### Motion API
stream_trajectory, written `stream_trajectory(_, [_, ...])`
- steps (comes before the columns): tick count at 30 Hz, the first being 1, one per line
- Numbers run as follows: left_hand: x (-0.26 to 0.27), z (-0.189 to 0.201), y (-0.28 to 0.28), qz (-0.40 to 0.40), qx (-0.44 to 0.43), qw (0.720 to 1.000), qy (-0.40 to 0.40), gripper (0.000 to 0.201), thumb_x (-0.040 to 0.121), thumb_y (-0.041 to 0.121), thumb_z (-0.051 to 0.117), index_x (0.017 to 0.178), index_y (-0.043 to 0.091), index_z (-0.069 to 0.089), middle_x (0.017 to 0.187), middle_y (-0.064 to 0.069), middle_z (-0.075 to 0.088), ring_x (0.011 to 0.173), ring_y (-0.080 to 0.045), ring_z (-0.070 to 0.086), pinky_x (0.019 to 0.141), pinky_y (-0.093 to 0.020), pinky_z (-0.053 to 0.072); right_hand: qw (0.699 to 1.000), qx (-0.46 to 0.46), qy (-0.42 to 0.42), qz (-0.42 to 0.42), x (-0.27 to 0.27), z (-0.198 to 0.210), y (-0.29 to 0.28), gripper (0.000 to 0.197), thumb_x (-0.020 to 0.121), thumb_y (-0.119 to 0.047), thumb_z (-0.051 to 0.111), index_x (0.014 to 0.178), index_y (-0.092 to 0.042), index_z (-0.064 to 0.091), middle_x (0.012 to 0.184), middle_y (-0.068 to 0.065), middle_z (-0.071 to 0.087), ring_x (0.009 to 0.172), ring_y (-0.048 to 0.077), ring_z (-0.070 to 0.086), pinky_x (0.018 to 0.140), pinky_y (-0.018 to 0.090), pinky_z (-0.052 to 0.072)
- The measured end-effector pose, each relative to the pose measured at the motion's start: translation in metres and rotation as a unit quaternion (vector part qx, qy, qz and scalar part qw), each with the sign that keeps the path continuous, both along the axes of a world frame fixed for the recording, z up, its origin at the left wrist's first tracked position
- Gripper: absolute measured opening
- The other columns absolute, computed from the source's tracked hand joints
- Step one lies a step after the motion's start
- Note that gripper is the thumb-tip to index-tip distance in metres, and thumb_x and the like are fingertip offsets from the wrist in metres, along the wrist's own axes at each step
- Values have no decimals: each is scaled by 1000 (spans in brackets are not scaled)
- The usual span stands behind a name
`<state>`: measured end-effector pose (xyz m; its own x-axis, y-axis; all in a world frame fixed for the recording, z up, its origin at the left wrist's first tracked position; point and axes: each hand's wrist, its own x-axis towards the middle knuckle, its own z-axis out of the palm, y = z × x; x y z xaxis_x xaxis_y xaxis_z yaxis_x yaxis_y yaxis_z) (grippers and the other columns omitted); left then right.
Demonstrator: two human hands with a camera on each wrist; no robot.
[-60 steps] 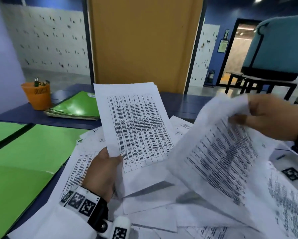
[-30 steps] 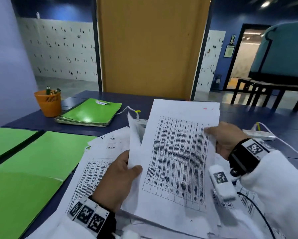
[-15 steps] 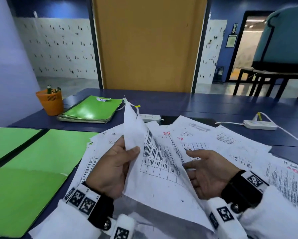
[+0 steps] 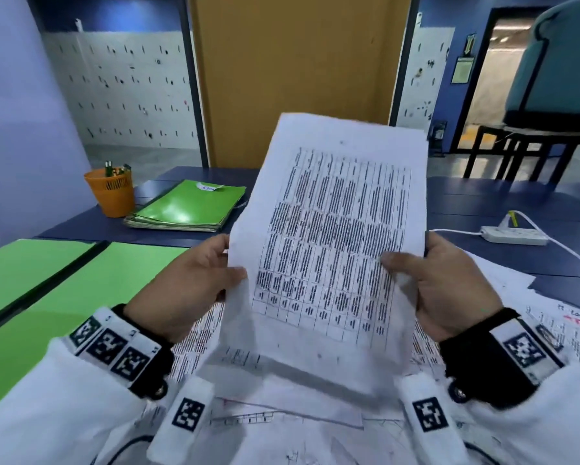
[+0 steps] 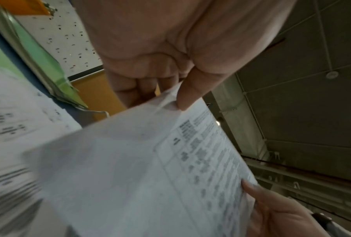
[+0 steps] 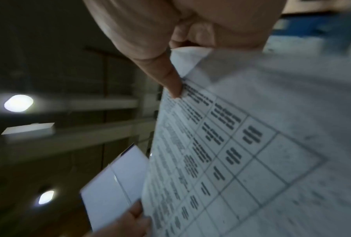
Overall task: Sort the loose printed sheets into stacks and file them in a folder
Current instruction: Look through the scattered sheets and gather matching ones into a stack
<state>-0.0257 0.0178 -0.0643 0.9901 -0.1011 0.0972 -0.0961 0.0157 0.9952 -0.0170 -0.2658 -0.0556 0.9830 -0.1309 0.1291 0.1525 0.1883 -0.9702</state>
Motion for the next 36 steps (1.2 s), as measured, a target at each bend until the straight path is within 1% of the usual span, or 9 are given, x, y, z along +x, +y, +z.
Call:
stream_trajectory(3, [-2, 12, -7, 48, 9, 998, -47, 45, 91, -20, 50, 118, 16, 60, 101, -1, 80, 95, -22, 75, 80, -35, 59, 982, -143, -116, -43, -11, 22, 6, 21, 84, -7, 74, 84, -29, 76, 91, -5, 78, 83, 14, 73, 90, 49, 56])
stream_trajectory(9, [-17, 33, -28, 130, -8, 975, -181, 42, 96, -10, 56, 126, 19, 57, 116, 0, 77, 113, -21, 70, 105, -49, 51, 961, -134, -225, -86, -33, 48, 25, 23, 94, -7, 62, 109, -25, 63, 102, -9, 76, 95, 12, 72, 88, 46, 57])
stream_trajectory(16, [-17, 23, -16, 60, -66, 992, -94, 22, 85, -5, 65, 100, 10, 69, 86, 0, 77, 73, -17, 69, 66, -27, 55, 967, -194, -161, -40, -29, 34, 7, 21, 86, -11, 73, 102, -23, 65, 93, -14, 76, 86, 5, 72, 76, 25, 56])
stream_trajectory(19, [-5, 20, -19, 72, -91, 992, -46, 24, 95, -6, 55, 114, 3, 66, 77, 1, 72, 65, -14, 63, 60, -27, 50, 963, -251, -99, 5, -14, 22, 7, 23, 85, -5, 73, 102, -21, 69, 92, -12, 77, 86, 7, 72, 80, 27, 57])
stream_trajectory(23, [-6, 33, -37, 131, -42, 979, -151, 36, 100, -9, 50, 124, 16, 62, 106, 9, 79, 98, -8, 73, 83, -27, 58, 954, -270, -105, -79, -7, 22, 12, 15, 87, -18, 73, 101, -22, 69, 86, -13, 76, 77, 11, 72, 70, 32, 60])
stream_trajectory(26, [-12, 51, -41, 187, -42, 951, -243, 31, 99, -1, 57, 116, 26, 60, 106, 14, 77, 102, -9, 72, 94, -36, 58, 955, -192, -183, -135, -15, 36, 19, 6, 86, -19, 75, 88, -24, 72, 84, -7, 76, 80, 21, 72, 71, 38, 58])
stream_trajectory(29, [-17, 54, -37, 209, -32, 930, -301, 32, 94, 2, 58, 115, 28, 57, 114, 12, 74, 111, -12, 70, 104, -44, 53, 961, -127, -221, -107, -22, 41, 21, 13, 87, -14, 74, 86, -27, 72, 87, -8, 77, 82, 16, 73, 76, 37, 58])
stream_trajectory(32, [-18, 39, -33, 196, -13, 941, -276, 37, 95, -1, 59, 119, 26, 57, 122, 9, 73, 118, -14, 67, 109, -47, 49, 960, -172, -193, -107, -18, 28, 18, 10, 86, -12, 73, 94, -18, 71, 87, -5, 76, 80, 17, 71, 71, 33, 55])
stream_trajectory(36, [-17, 13, -39, 202, 9, 959, -197, 30, 98, 4, 61, 119, 26, 60, 117, 13, 75, 111, -6, 70, 107, -49, 50, 937, -264, -174, -148, -17, 10, 25, 8, 87, -20, 73, 81, -22, 68, 75, -10, 73, 64, 0, 63, 59, 17, 46])
